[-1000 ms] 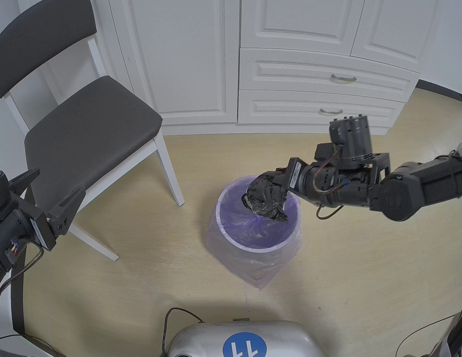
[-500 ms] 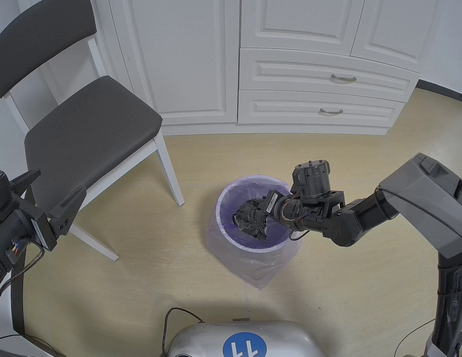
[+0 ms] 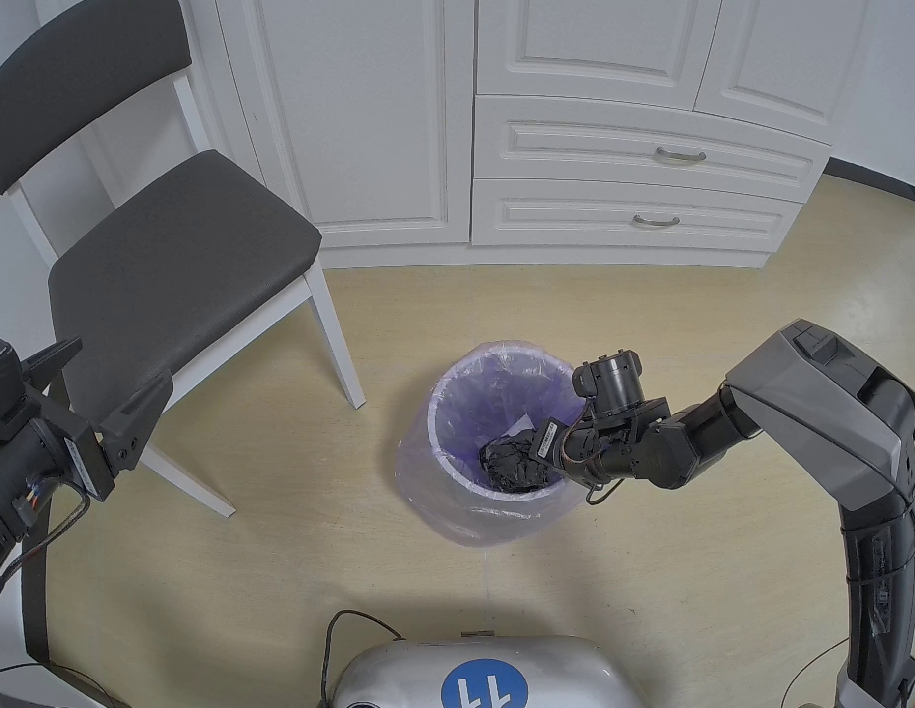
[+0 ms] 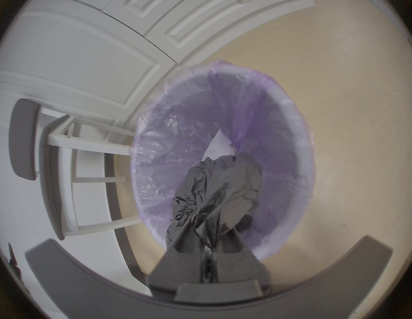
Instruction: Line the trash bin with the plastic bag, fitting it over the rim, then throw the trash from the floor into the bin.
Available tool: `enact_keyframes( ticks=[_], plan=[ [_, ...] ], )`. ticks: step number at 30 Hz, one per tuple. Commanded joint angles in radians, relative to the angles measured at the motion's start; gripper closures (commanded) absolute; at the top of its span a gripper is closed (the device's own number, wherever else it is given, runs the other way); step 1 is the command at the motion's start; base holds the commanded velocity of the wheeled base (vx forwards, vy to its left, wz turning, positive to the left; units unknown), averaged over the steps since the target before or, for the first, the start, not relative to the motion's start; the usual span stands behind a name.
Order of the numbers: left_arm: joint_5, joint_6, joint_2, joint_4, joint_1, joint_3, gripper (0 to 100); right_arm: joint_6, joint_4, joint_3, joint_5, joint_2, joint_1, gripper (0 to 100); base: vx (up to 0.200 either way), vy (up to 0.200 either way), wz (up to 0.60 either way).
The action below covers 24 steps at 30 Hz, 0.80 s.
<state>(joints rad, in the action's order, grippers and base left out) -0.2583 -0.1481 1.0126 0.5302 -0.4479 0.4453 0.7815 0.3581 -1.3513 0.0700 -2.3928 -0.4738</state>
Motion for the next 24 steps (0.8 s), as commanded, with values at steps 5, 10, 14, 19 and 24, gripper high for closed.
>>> enact_keyframes(
  ticks=[5,10,14,19,24],
  plan=[
    [0.001,-0.001,0.001,0.001,0.0,0.0,0,0.058,-0.001,-0.063,-0.003,0.004,-0.008,100,0.0,0.0,0.0],
    [0.001,-0.001,0.003,0.001,0.0,0.0,0,0.091,0.082,-0.055,-0.047,-0.005,-0.009,100,0.0,0.0,0.0],
    [0.001,-0.001,0.001,0.001,0.0,-0.002,0,0.091,0.079,-0.058,-0.047,-0.006,-0.011,100,0.0,0.0,0.0],
    [0.001,-0.001,0.0,0.001,0.0,0.0,0,0.096,0.084,-0.091,-0.045,-0.071,-0.017,100,0.0,0.0,0.0],
    [0.001,-0.001,0.001,0.001,0.0,0.0,0,0.094,0.079,-0.123,-0.052,-0.115,-0.023,100,0.0,0.0,0.0]
  ],
)
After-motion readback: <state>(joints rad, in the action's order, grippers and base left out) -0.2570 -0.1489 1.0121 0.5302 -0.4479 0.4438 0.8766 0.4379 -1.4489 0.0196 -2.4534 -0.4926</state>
